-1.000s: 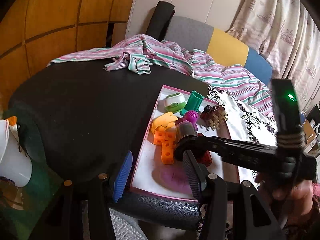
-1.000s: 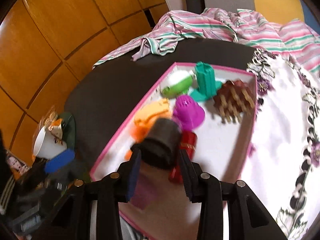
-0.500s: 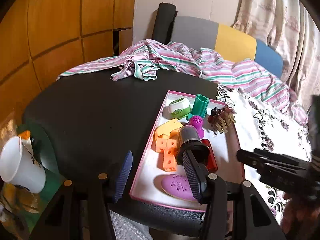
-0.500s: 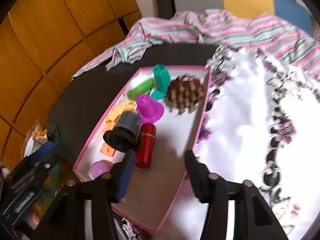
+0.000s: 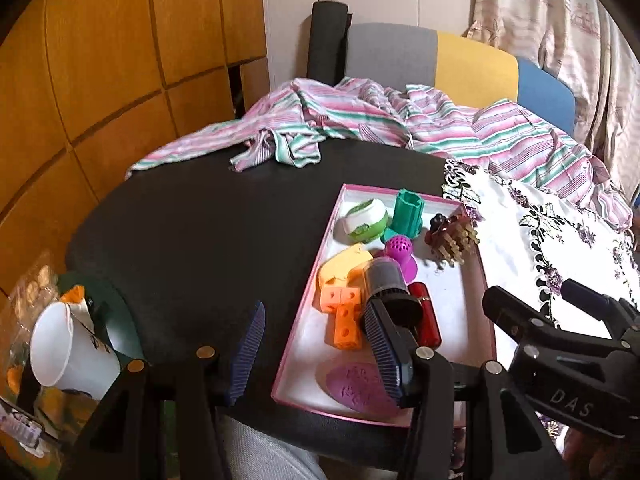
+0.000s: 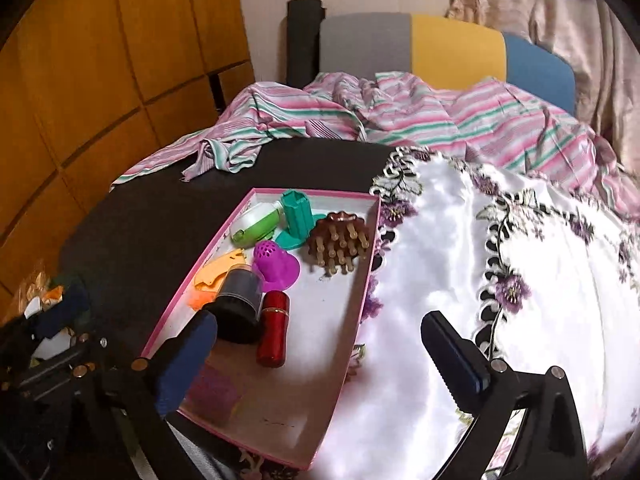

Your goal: Organize rigid objects

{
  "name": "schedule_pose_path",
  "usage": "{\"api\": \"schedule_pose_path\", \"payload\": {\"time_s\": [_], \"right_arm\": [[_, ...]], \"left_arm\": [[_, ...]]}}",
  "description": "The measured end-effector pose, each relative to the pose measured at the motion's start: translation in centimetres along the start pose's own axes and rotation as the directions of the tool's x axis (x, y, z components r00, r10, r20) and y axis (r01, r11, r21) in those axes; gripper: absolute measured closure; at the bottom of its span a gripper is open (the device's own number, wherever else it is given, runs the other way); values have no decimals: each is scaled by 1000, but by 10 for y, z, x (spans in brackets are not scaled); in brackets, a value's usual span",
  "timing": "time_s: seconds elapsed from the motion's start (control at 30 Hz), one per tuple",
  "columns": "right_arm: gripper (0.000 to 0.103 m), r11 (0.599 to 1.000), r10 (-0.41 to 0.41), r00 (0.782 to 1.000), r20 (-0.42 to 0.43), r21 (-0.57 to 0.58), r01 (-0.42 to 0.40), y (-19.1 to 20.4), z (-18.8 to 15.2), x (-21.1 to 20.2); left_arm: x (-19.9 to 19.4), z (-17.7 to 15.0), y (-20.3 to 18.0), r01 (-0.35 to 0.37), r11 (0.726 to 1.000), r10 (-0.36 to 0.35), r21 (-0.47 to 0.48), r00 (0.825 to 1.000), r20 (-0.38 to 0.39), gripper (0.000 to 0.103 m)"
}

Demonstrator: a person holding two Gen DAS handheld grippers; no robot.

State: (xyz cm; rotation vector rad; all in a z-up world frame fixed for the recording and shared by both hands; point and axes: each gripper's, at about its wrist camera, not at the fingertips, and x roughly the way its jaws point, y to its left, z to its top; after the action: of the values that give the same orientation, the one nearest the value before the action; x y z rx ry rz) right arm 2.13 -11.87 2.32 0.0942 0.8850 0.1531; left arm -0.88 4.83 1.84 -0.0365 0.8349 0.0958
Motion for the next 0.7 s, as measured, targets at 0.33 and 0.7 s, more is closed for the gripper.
{"api": "schedule_pose_path", "payload": {"time_s": [0.33,0.7], "right_arm": [[0,998,-49,998,-29,37,50,-4,2,9],[0,996,-80,996,-32,45,81,-6,6,13]], "left_arm": [[3,-1,-3,-89,995,88,45,996,10,50],[8,1,-13,-75,994,76,84,997,-2,50]]}}
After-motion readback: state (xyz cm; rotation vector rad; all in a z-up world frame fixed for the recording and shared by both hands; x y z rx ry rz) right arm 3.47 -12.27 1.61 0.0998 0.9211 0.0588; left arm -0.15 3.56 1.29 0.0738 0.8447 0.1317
